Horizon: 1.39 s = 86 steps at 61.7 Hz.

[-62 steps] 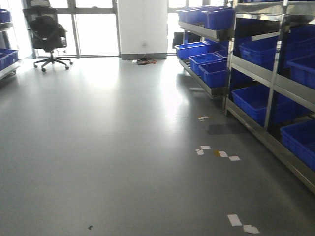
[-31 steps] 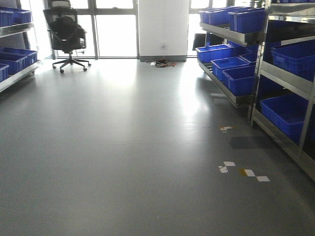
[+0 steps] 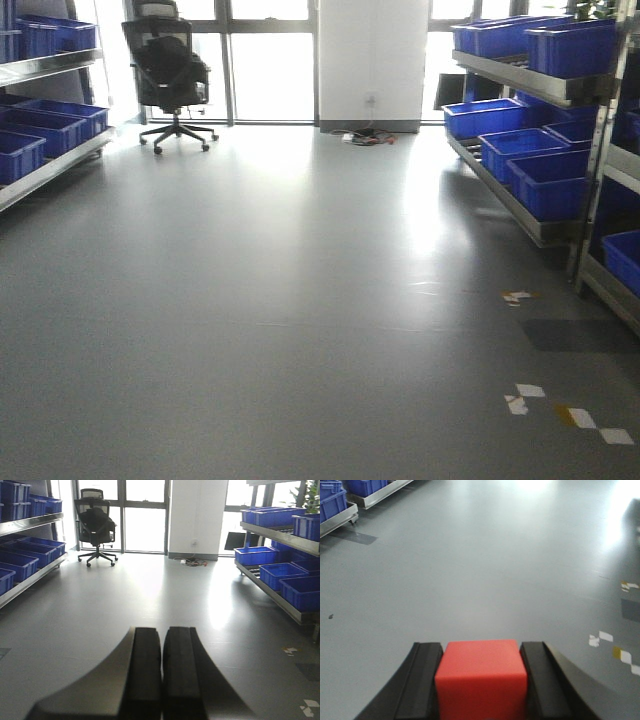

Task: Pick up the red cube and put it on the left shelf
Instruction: 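Drive the base away from the table, turning toward the shelf rack, then drive up to the shelf and stop facing a blue bin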

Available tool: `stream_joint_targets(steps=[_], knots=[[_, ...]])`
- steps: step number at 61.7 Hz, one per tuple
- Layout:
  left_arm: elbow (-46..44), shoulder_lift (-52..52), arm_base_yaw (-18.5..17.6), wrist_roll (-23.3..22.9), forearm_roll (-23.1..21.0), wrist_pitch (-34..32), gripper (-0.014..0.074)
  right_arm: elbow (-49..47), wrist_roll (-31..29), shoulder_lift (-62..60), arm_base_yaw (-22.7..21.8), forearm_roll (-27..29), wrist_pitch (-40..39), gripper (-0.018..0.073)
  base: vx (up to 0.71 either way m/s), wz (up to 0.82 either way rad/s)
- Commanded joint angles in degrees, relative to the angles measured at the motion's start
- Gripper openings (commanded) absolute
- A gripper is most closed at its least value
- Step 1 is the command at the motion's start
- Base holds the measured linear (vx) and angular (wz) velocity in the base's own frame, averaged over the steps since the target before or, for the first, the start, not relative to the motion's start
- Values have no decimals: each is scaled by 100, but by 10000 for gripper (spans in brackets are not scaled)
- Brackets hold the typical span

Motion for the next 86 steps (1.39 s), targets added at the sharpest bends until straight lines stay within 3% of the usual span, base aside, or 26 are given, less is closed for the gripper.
stream_joint_targets(steps=[1, 86], knots=[[136, -73, -23, -1, -8, -487, 102, -164, -44, 62, 7, -119, -445, 57, 49, 33], [136, -73, -23, -1, -8, -487, 102, -164, -44, 62, 7, -119, -445, 57, 55, 47]])
